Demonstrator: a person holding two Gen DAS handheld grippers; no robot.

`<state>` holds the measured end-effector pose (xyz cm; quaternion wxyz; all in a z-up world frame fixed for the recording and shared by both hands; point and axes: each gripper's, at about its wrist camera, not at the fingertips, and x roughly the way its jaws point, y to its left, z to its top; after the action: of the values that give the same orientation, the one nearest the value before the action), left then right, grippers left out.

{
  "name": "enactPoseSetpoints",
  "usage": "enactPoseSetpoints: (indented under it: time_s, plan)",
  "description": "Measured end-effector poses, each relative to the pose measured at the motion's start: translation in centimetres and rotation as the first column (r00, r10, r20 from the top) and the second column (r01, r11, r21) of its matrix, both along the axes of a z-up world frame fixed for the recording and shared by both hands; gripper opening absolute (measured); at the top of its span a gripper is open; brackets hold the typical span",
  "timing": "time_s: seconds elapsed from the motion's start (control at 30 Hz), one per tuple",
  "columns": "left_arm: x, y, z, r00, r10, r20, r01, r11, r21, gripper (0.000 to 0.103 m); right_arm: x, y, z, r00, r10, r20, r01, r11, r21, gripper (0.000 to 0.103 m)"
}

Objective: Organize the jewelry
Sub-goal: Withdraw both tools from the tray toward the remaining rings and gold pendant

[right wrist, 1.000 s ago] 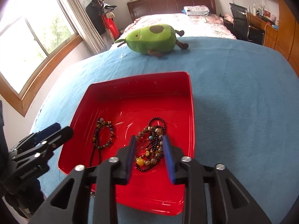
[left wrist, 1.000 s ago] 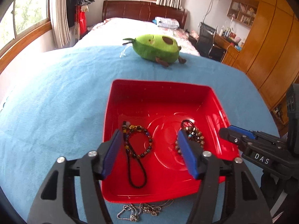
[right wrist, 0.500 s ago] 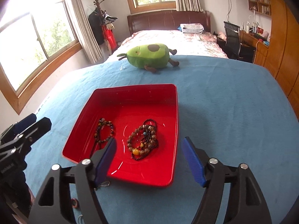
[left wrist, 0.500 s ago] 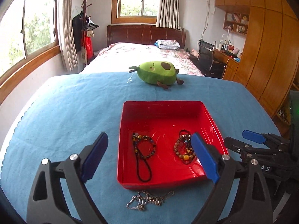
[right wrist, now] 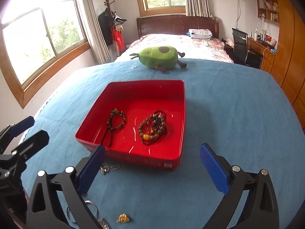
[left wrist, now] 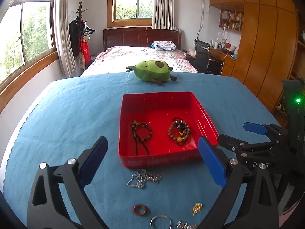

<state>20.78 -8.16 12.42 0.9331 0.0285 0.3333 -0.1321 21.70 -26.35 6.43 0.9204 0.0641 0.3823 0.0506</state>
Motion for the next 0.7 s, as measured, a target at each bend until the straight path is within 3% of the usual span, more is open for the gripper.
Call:
enactPoseSetpoints:
  time_s: [0.17,0.33,0.5,0.7]
  plan:
    - [-2.3,0.3,-0.4,1.000,-0.009,-0.001,0.010,1.000,0.018,0.097,-1.6,0.6,-0.8,0.999,0.018,-0.029,-0.018,1.000,-0.004,0.099]
    - [-3.8,1.5,-1.8,0.998,-0.029,-0.056,0.030,0.999,0.016,0.097,-3.7,1.2,-1.9,0.998,0.036,-0.056,-0.037,0.999,-0.016,0.099]
    - [-4.9,3.6,-5.0,0.988,-0.009,-0.153,0.011,1.000,0.007,0.098,-6.4,1.1,-4.0,0.995,0.063,-0.076,-0.061,0.998,0.032,0.099]
    - [-6.5,5.8,-9.3,0.957,0.016,-0.288,-0.008,0.999,0.031,0.098,-9.1,1.5,-6.1,0.991,0.099,-0.093,-0.095,0.994,0.047,0.099]
